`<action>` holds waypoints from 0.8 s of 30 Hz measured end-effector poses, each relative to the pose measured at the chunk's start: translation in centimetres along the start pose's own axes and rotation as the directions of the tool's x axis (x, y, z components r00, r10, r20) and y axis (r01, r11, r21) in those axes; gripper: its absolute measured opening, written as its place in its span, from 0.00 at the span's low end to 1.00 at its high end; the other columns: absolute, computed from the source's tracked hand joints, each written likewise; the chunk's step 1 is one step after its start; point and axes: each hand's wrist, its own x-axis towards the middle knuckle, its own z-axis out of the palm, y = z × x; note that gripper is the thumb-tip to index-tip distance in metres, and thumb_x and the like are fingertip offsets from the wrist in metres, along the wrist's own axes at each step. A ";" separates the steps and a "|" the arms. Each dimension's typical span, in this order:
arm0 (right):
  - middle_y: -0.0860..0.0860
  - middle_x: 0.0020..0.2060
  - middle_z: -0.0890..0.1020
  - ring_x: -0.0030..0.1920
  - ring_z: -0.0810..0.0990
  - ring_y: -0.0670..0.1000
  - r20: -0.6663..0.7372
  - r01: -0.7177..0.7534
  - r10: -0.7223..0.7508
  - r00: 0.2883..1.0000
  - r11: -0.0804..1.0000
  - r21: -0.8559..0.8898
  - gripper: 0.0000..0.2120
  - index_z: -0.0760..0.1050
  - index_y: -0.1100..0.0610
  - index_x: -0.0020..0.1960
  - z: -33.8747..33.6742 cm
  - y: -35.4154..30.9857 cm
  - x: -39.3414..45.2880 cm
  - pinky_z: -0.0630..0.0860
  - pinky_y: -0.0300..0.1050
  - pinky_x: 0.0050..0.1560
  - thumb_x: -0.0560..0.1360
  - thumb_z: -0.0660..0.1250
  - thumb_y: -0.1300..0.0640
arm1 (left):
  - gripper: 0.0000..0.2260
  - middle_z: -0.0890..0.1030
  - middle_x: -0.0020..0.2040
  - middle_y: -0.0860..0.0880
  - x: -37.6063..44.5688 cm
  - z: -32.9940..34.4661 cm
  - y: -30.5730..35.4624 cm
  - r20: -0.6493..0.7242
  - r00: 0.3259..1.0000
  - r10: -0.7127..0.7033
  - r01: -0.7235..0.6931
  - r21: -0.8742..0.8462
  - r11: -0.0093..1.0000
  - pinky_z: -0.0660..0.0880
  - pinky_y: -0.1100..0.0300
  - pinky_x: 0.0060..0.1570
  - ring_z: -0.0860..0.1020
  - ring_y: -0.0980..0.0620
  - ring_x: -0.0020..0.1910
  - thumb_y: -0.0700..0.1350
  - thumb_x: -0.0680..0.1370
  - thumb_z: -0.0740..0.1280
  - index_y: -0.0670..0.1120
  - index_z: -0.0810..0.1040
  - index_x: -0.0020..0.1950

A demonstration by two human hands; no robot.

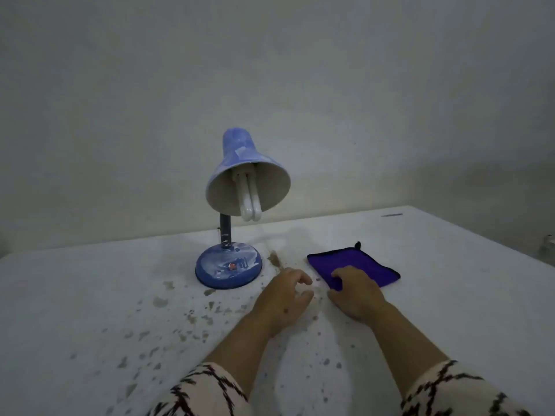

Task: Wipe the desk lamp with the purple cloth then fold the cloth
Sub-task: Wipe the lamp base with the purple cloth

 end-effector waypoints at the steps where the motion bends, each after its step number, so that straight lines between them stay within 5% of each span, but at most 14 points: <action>1: 0.52 0.62 0.73 0.62 0.71 0.53 -0.015 0.011 -0.011 1.000 0.999 -0.037 0.20 0.69 0.54 0.65 0.0 0.2 0.2 0.69 0.49 0.61 0.74 0.64 0.51 | 0.10 0.73 0.59 0.52 0.4 0.3 -0.2 0.016 1.000 -0.021 0.021 0.011 1.000 0.71 0.58 0.58 0.73 0.55 0.56 0.49 0.77 0.62 0.52 0.73 0.58; 5: 0.51 0.55 0.77 0.56 0.75 0.52 -0.076 0.045 -0.043 0.996 0.999 0.016 0.11 0.76 0.55 0.57 0.0 1.1 1.0 0.72 0.45 0.55 0.75 0.63 0.56 | 0.12 0.74 0.59 0.51 2.1 1.2 -0.7 0.032 0.998 -0.054 0.049 0.138 0.989 0.70 0.53 0.60 0.73 0.53 0.57 0.50 0.76 0.62 0.51 0.73 0.59; 9: 0.50 0.41 0.77 0.40 0.73 0.49 -0.143 0.041 -0.034 0.989 0.998 0.051 0.07 0.73 0.55 0.40 0.2 1.5 1.5 0.68 0.41 0.39 0.76 0.59 0.59 | 0.15 0.73 0.61 0.49 3.8 2.0 -0.8 0.015 0.997 -0.082 0.077 0.198 0.977 0.70 0.52 0.60 0.71 0.50 0.60 0.52 0.76 0.62 0.51 0.70 0.62; 14: 0.49 0.42 0.78 0.42 0.75 0.49 -0.168 0.068 -0.049 0.985 0.991 0.113 0.06 0.73 0.53 0.41 0.6 2.0 1.5 0.72 0.44 0.43 0.76 0.60 0.58 | 0.19 0.71 0.63 0.47 5.3 2.6 -0.4 0.017 0.988 -0.156 0.146 0.259 0.955 0.70 0.49 0.60 0.71 0.47 0.60 0.53 0.77 0.59 0.49 0.66 0.66; 18: 0.48 0.50 0.77 0.52 0.74 0.50 -0.157 0.094 -0.080 0.984 0.992 0.085 0.11 0.76 0.53 0.53 0.8 1.9 1.8 0.74 0.46 0.53 0.74 0.66 0.50 | 0.16 0.71 0.60 0.43 6.9 2.9 0.2 0.023 0.978 -0.206 0.191 0.280 0.941 0.72 0.49 0.56 0.73 0.43 0.56 0.50 0.78 0.58 0.44 0.69 0.62; 21: 0.50 0.50 0.78 0.50 0.74 0.51 -0.181 0.080 -0.076 0.981 0.997 0.016 0.08 0.77 0.54 0.50 0.9 1.6 2.1 0.74 0.47 0.51 0.76 0.62 0.53 | 0.12 0.74 0.55 0.40 8.0 3.3 0.7 0.007 0.974 -0.227 0.216 0.278 0.936 0.73 0.50 0.49 0.75 0.41 0.50 0.48 0.77 0.58 0.41 0.72 0.52; 24: 0.51 0.48 0.78 0.48 0.73 0.51 -0.209 0.071 -0.062 0.976 0.997 0.035 0.09 0.77 0.55 0.48 1.2 1.7 2.3 0.73 0.48 0.49 0.77 0.59 0.55 | 0.14 0.75 0.55 0.43 8.5 3.8 0.6 -0.036 0.969 -0.243 0.244 0.239 0.940 0.74 0.51 0.51 0.75 0.44 0.51 0.49 0.77 0.59 0.42 0.72 0.56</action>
